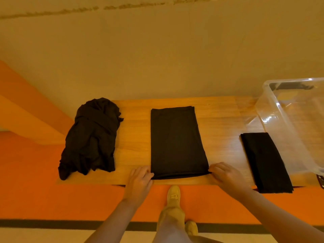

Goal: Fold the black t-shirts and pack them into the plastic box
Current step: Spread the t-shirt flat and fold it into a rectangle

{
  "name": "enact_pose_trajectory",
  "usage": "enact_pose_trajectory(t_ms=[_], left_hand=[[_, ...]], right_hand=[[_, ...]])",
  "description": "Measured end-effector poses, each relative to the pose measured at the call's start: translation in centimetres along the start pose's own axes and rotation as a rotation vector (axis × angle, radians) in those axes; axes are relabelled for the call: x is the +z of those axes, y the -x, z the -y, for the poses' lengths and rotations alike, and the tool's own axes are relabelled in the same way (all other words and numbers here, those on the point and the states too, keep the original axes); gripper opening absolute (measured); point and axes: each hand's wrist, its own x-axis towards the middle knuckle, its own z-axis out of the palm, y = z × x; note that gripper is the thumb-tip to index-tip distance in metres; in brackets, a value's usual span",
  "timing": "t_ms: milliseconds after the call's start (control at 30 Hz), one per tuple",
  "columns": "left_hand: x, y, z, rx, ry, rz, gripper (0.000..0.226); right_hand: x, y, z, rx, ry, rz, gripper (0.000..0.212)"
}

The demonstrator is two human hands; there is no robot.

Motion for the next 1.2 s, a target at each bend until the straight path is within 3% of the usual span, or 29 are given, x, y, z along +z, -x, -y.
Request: enact_pose_trajectory(t_ms=[100,333,467,667,933,1200], left_hand=[[0.1,2.0,-0.5,0.018,-0.053,-0.044,0.014],[-1.0,0.2,-2.6,-0.233,0.030,-0.184,0.033],[1.1,-4.7,-4.9,-0.277,0.060,-0.033,0.044],[5.0,-6.4,-4.2,-0.253,-0.044,0.204,0.062],[4.3,-4.4,-1.8,-0.329,-0.140,0.237,0.074],[3.1,-10.1,-1.9,-0.276,-0.084,0.190,0.071]], right_hand=[[0.1,1.7,0.8,0.004,-0.004,0.006,0.025],[-0.2,-0.6,2.6,0.048,-0.030,-0.058,0.032],[2.6,-5.7,5.1,0.069,-0.003,-0.063,0.043],[5.9,-7.7,3.9,0.142,0.122,0.112,0.060],[4.2,-5.5,1.0,0.216,0.168,0.227,0.074],[3.6,-11.0,2.9,0.159,0.124,0.123,0.068]])
